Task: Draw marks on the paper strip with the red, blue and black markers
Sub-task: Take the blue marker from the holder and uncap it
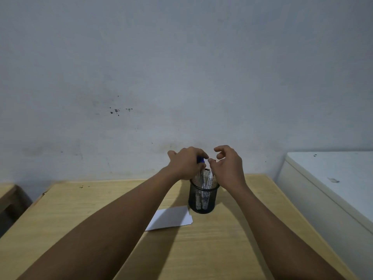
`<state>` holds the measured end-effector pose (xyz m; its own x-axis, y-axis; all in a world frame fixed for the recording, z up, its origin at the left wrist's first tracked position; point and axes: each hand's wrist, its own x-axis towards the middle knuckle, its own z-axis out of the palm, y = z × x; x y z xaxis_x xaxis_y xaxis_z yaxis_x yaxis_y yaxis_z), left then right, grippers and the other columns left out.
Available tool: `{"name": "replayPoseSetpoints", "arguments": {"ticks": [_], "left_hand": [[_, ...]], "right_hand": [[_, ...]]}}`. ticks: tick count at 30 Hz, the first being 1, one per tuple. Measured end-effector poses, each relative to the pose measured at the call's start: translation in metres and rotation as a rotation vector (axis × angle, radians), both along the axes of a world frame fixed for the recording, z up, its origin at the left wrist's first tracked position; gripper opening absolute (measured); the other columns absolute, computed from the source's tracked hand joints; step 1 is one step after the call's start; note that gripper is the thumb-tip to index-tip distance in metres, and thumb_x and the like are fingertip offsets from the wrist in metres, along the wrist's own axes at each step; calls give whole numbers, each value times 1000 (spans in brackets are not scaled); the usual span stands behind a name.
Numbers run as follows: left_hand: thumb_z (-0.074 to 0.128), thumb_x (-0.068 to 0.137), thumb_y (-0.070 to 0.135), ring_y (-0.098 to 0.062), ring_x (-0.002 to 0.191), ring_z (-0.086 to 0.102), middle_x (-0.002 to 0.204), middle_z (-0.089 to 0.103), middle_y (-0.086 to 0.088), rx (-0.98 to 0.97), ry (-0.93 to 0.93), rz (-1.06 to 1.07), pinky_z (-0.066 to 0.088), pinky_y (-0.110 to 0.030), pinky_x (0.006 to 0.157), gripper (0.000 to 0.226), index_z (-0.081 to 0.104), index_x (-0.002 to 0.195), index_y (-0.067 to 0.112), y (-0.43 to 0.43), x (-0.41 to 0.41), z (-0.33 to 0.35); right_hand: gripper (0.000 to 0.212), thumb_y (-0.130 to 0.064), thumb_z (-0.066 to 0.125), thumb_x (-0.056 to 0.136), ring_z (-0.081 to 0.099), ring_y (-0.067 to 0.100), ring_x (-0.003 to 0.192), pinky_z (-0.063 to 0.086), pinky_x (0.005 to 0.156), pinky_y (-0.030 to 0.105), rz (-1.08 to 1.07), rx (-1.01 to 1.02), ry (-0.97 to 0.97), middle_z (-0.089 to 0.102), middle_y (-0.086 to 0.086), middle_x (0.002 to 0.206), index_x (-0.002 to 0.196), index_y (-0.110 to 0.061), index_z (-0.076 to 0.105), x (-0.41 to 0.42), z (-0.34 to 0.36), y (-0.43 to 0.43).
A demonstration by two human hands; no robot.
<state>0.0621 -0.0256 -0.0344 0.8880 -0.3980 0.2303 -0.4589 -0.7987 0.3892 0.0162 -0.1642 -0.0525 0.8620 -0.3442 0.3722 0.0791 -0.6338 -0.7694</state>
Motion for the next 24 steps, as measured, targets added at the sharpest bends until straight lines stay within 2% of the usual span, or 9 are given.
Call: {"name": "replayPoseSetpoints", "arguments": {"ticks": [1, 3, 7, 11, 15, 17, 22, 24], "left_hand": [[58, 95, 33, -20, 113, 59, 117, 69, 8, -27, 17, -4, 29, -44, 93, 28, 65, 122, 37, 0, 1, 0], [56, 97, 32, -18, 114, 59, 118, 71, 10, -80, 45, -3, 27, -41, 85, 27, 66, 122, 38, -1, 3, -1], [54, 97, 32, -17, 111, 60, 111, 73, 10, -128, 56, 4, 23, -39, 80, 26, 68, 118, 39, -4, 2, -1], [55, 97, 35, -15, 111, 60, 108, 74, 11, -180, 108, 15, 24, -40, 82, 24, 62, 121, 36, -6, 2, -2], [61, 93, 33, -12, 104, 63, 99, 74, 11, -277, 161, 45, 24, -39, 83, 9, 56, 101, 33, -4, 2, -3], [62, 92, 32, -13, 101, 64, 96, 75, 11, -301, 168, 50, 27, -40, 86, 6, 58, 97, 32, -3, 1, -3], [65, 91, 35, -12, 102, 63, 101, 71, 14, -368, 153, 79, 31, -44, 95, 4, 65, 92, 31, -2, 0, 0], [67, 89, 36, -9, 101, 63, 96, 72, 15, -430, 154, 86, 33, -44, 95, 4, 66, 90, 31, -2, -1, 4]], "right_hand": [[31, -21, 75, 90, 67, 21, 87, 57, 86, 39, -19, 2, 45, 67, 3, 101, 118, -16, 65, 1, -1, -1], [23, -24, 77, 88, 70, 24, 91, 56, 92, 45, -11, 24, 104, 71, 1, 93, 109, -16, 69, 2, -2, -1], [17, -21, 79, 87, 70, 18, 85, 58, 89, 43, 13, 68, -1, 70, -2, 86, 102, -13, 74, 1, 4, 1], [6, -20, 74, 90, 70, 17, 81, 55, 91, 47, 58, -23, -37, 74, -4, 84, 94, -18, 76, 2, 4, -1], [12, -23, 68, 94, 72, 21, 83, 57, 89, 48, 54, -38, 27, 77, -2, 83, 90, -18, 78, -1, -2, -5], [13, -23, 66, 94, 73, 20, 84, 56, 90, 47, 60, -30, 42, 76, -4, 80, 88, -20, 78, -2, -2, -7], [16, -25, 64, 96, 71, 20, 97, 51, 98, 52, 59, -25, 15, 78, -4, 101, 104, -20, 78, -2, 4, -4], [19, -27, 64, 97, 70, 17, 93, 48, 101, 55, 57, -10, -1, 74, -7, 102, 110, -20, 75, -3, 6, -3]]}}
